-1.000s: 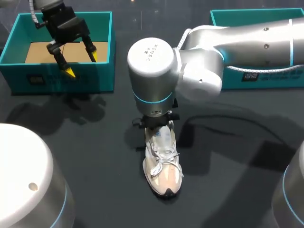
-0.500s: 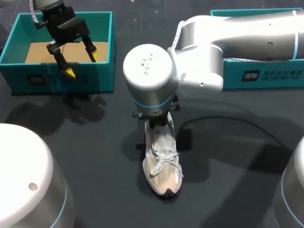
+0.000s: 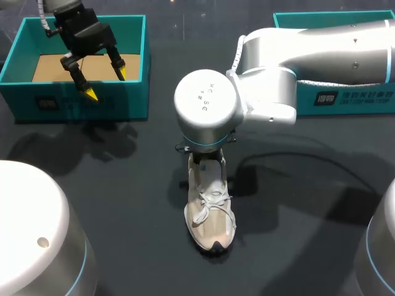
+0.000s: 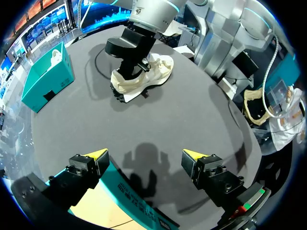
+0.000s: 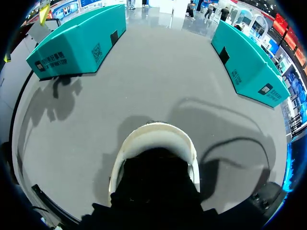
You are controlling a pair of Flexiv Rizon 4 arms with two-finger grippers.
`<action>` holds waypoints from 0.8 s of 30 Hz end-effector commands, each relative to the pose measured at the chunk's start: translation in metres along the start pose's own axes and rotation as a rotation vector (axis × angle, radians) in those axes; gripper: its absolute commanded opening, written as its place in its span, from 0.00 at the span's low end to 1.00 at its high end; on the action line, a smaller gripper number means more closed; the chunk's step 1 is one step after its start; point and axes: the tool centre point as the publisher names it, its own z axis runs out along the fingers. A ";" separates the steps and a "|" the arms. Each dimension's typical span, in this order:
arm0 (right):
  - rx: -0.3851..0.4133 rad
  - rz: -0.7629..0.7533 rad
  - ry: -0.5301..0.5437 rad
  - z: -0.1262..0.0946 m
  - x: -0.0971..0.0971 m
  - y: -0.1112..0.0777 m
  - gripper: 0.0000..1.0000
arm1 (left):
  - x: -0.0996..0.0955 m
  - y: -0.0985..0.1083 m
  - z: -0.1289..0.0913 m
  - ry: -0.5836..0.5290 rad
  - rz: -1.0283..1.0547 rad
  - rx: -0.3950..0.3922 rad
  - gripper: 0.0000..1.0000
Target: Take the shoe out of the shoebox, open the shoe tongue, remove and reinsert the insole, then place the shoe into the shoebox
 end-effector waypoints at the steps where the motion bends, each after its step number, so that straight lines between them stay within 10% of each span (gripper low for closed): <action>1: 0.098 -0.012 0.058 0.040 0.008 0.000 0.00 | 0.000 0.000 0.000 0.001 0.000 -0.002 1.00; 13: 0.286 0.060 0.023 0.029 0.014 -0.070 0.00 | 0.000 0.000 0.000 0.001 0.000 -0.002 1.00; 24: 0.167 0.045 -0.052 -0.016 -0.001 -0.054 0.00 | 0.000 0.000 0.000 0.001 0.000 -0.002 1.00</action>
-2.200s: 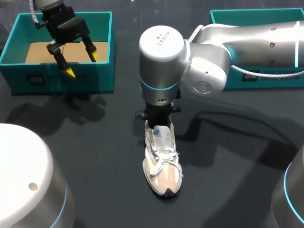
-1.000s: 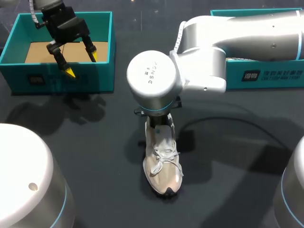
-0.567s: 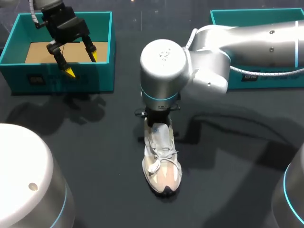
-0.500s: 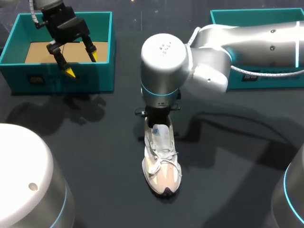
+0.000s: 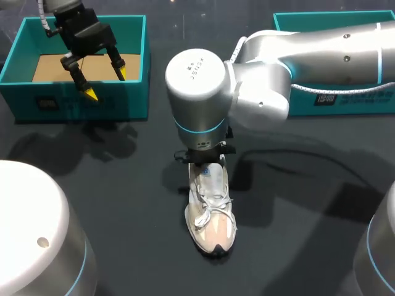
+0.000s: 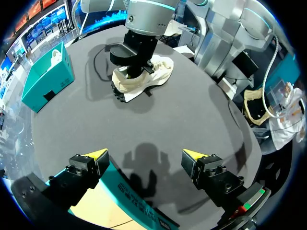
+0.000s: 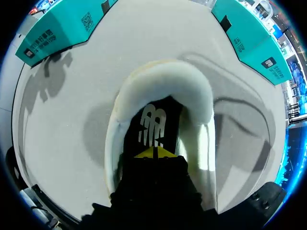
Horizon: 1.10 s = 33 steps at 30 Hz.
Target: Take the shoe out of the shoebox, open the shoe tongue, remove and reinsert the insole, then place the shoe into the shoebox
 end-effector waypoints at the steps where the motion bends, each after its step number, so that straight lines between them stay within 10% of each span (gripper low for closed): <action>1: -0.088 -0.004 -0.012 -0.011 -0.005 -0.005 0.00 | 0.000 0.000 0.000 0.001 0.001 -0.002 1.00; 20: -0.303 -0.044 0.060 -0.008 -0.009 0.056 0.00 | 0.000 0.000 0.000 0.001 0.001 -0.002 1.00; 27: -0.224 -0.090 0.099 0.020 0.006 0.073 0.00 | 0.000 0.000 0.000 0.001 0.001 -0.002 1.00; 33: -0.088 -0.095 0.111 0.044 0.014 0.049 0.00 | 0.000 0.000 0.000 0.001 0.001 -0.002 1.00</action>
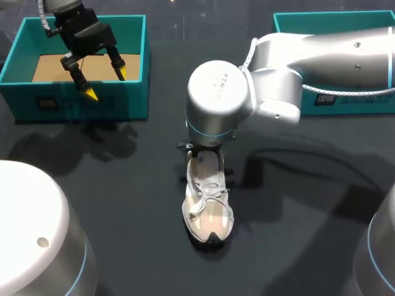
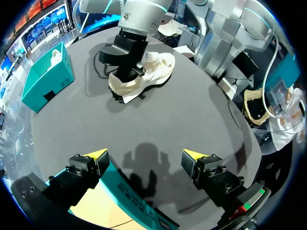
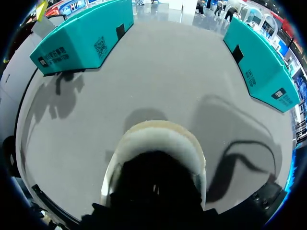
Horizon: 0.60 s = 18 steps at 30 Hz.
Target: Take the shoe out of the shoebox, open the shoe tongue, remove and reinsert the insole, then place the shoe into the shoebox
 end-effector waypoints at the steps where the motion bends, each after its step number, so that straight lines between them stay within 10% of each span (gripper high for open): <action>1: 0.097 0.010 0.010 0.032 0.006 -0.016 0.00 | 0.000 0.000 0.000 0.001 0.001 -0.002 1.00; 10: 0.225 0.074 -0.047 0.018 0.009 -0.072 0.00 | 0.000 0.000 0.000 0.001 0.001 -0.002 1.00; 18: 0.176 0.093 -0.104 -0.015 0.004 -0.074 0.00 | 0.000 0.000 0.000 0.001 0.001 -0.002 1.00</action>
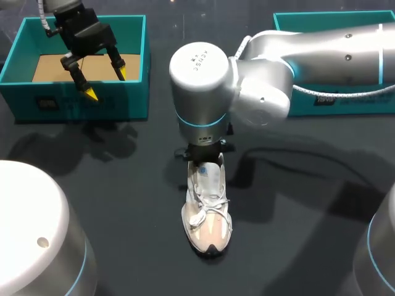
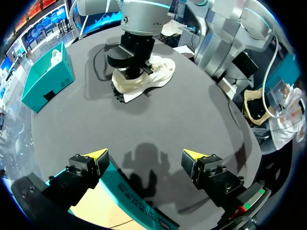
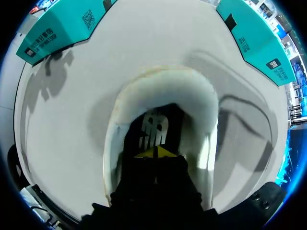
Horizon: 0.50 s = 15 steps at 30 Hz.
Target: Take the shoe out of the shoebox, open the shoe tongue, remove and reinsert the insole, then place the shoe into the shoebox
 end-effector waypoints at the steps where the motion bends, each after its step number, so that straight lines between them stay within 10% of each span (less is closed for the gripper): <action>1: -0.063 0.001 -0.023 0.004 -0.002 -0.019 0.00 | 0.000 0.000 0.000 0.001 0.000 -0.002 1.00; 15: -0.285 -0.047 0.005 -0.026 -0.011 0.026 0.00 | 0.000 0.000 0.000 0.001 0.000 -0.002 1.00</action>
